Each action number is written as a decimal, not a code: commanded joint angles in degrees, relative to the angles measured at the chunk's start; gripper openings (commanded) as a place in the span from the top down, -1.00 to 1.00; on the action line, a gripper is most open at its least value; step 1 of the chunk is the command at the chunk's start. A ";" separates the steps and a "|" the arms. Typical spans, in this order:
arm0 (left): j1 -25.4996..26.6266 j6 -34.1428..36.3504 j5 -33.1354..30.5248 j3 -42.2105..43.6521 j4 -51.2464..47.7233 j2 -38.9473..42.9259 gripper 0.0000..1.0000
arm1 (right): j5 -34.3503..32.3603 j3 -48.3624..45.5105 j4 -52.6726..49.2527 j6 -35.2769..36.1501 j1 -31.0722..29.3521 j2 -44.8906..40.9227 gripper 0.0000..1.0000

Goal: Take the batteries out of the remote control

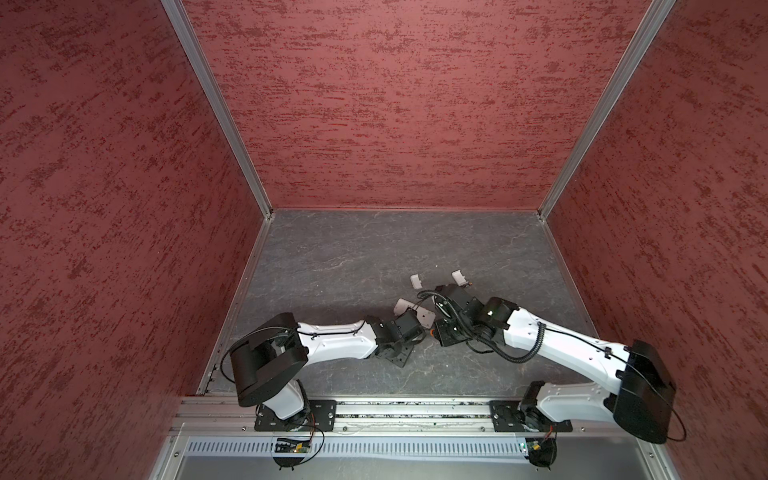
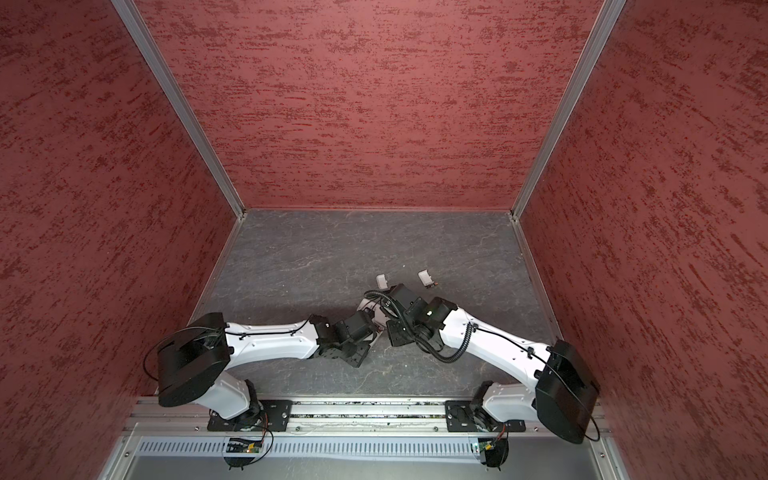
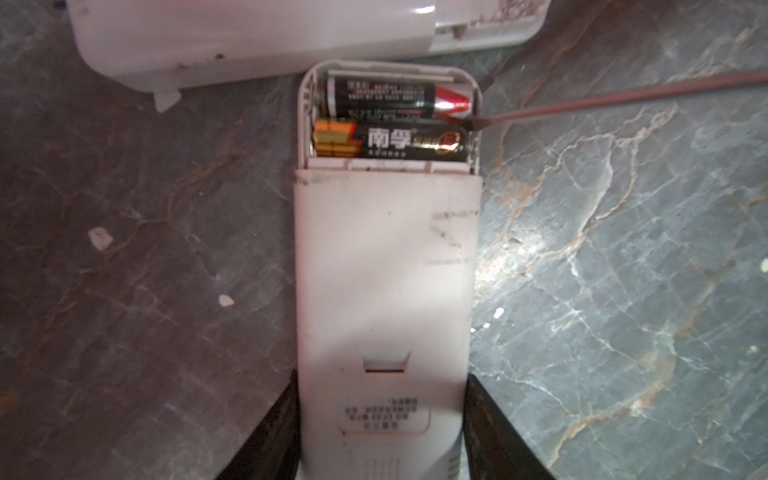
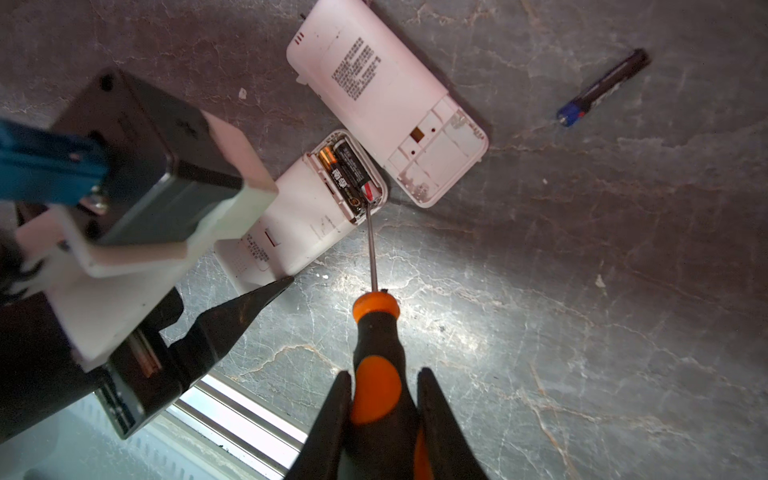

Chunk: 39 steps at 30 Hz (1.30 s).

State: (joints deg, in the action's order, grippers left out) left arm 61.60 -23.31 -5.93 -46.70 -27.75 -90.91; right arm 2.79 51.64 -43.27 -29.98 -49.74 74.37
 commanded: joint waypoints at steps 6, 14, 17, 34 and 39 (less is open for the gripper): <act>1.79 -0.05 6.20 1.69 1.12 -3.57 0.07 | -2.41 2.17 -1.68 1.87 0.21 2.42 1.00; 2.26 -0.33 5.84 1.82 0.94 -3.67 0.09 | -3.69 2.36 -0.90 1.42 0.17 1.99 1.00; 2.42 -0.34 5.93 1.89 1.02 -3.74 0.11 | -2.94 0.13 3.36 0.48 0.18 0.32 1.00; 3.07 -0.24 6.79 1.75 1.48 -4.69 0.19 | -0.30 -10.83 23.60 -0.19 0.17 -6.52 1.00; 3.17 -0.47 6.79 1.87 1.65 -4.84 0.20 | 0.70 -10.17 24.05 0.86 0.16 -6.79 1.00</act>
State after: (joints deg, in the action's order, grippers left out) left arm 62.63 -23.81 -7.40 -46.94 -27.83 -91.48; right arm 2.26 41.58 -24.53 -29.74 -49.39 67.85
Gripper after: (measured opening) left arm 0.560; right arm 0.235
